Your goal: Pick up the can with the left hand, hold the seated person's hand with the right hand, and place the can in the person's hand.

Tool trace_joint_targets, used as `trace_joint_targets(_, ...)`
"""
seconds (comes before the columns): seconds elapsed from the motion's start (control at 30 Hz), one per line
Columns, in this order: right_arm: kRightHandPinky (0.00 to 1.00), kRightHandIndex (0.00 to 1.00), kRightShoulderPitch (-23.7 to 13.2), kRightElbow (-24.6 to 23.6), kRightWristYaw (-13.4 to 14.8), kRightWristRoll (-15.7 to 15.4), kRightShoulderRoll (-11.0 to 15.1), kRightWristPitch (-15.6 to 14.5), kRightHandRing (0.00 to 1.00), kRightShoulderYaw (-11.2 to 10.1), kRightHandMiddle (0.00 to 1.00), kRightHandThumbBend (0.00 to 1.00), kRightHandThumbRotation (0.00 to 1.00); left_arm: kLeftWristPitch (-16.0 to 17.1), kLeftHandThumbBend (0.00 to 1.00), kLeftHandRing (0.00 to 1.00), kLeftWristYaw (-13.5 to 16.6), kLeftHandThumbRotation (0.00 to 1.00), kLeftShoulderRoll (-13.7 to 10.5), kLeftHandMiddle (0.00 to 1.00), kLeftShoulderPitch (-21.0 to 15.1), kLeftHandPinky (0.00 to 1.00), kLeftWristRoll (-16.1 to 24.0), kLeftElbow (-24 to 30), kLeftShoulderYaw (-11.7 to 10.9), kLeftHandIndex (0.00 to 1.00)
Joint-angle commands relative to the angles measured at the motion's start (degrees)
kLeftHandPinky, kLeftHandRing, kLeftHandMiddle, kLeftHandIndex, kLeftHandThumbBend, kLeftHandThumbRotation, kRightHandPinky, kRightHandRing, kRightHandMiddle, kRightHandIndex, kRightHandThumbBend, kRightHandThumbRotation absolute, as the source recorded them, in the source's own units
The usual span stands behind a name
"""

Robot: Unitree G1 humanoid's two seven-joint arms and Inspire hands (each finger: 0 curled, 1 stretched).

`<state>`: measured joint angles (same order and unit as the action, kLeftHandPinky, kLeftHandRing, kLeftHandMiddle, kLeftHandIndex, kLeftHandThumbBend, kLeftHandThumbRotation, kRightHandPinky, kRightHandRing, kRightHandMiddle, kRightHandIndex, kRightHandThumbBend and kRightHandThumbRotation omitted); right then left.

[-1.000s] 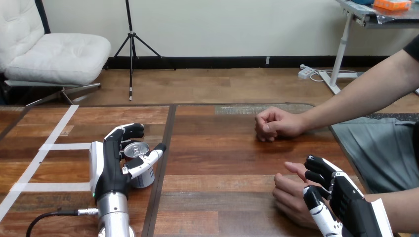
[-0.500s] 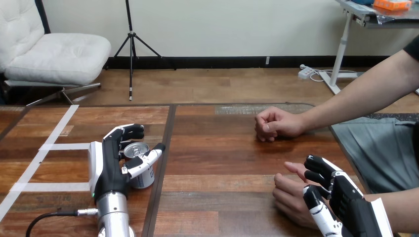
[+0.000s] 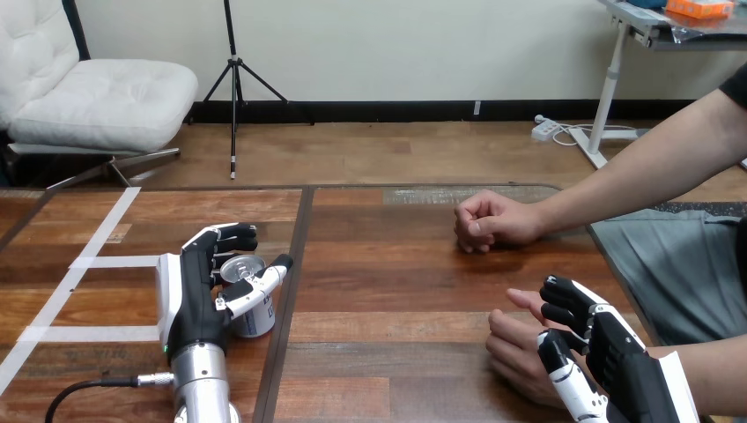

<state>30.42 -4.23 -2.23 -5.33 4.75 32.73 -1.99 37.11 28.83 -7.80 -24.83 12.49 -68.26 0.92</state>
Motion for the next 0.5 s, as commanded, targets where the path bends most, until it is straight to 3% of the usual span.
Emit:
trace_joint_targets(0.0, 0.77, 0.82, -3.3, -2.0, -0.1, 0.4, 0.2, 0.9, 0.83, 0.4, 0.84, 0.53, 0.63, 0.2, 0.65, 0.58, -0.2, 0.00, 0.2, 0.61, -2.1, 0.50, -0.3, 1.7, -0.5, 0.59)
trace_joint_targets(0.47, 0.76, 0.82, -3.1, -2.5, 0.2, 0.0, 0.1, 0.4, 0.82, 0.3, 0.84, 0.53, 0.63, -0.9, 0.63, 0.55, -1.0, 0.00, 0.1, 0.59, -2.2, 0.47, -0.8, 1.7, -0.4, 0.58)
